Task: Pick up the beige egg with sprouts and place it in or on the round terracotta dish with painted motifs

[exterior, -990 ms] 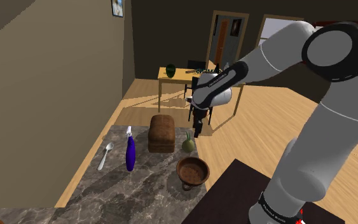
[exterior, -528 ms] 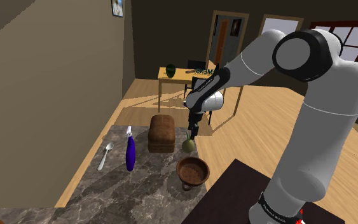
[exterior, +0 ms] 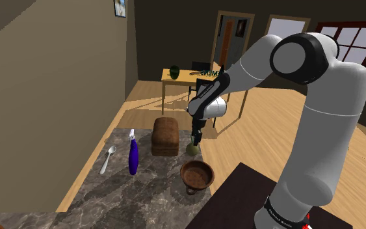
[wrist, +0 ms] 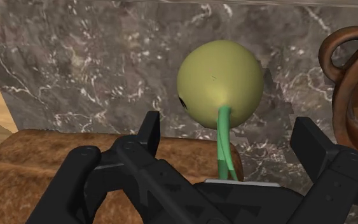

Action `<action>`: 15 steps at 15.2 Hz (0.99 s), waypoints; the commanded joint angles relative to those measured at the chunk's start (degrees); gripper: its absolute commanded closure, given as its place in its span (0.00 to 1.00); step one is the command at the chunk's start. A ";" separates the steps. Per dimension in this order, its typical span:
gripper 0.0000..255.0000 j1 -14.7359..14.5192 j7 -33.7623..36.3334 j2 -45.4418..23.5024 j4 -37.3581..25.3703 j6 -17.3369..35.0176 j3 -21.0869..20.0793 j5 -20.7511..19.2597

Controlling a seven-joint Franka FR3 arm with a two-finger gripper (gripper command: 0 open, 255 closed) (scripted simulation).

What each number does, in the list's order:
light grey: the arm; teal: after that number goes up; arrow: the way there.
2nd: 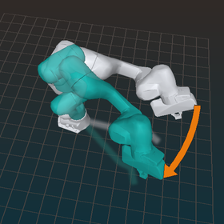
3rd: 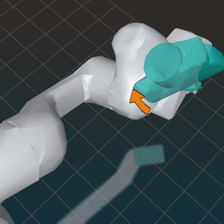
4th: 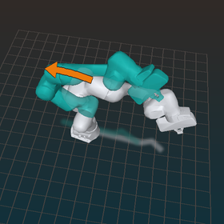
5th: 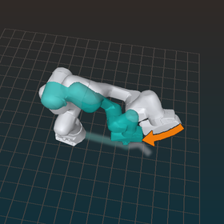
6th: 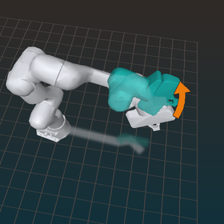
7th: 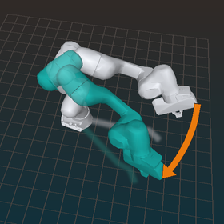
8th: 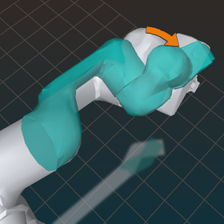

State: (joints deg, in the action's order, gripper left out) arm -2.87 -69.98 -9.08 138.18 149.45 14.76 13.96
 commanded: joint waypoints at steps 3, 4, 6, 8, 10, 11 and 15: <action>0.00 0.00 -0.02 -0.02 0.01 0.03 -0.01 0.02; 1.00 0.00 -0.02 -0.02 0.01 0.03 -0.01 0.02; 1.00 0.00 -0.02 -0.02 0.01 0.03 -0.01 0.02; 1.00 0.00 -0.02 -0.02 0.01 0.03 -0.01 0.02; 1.00 0.00 -0.02 -0.04 -0.03 0.02 -0.01 0.02; 1.00 0.00 -0.01 -0.03 -0.03 0.01 -0.01 0.02; 1.00 -0.18 0.90 1.42 -0.07 -1.37 0.35 -1.13</action>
State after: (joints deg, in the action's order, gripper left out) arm -3.00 -69.35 -8.06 138.18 148.50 15.01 13.17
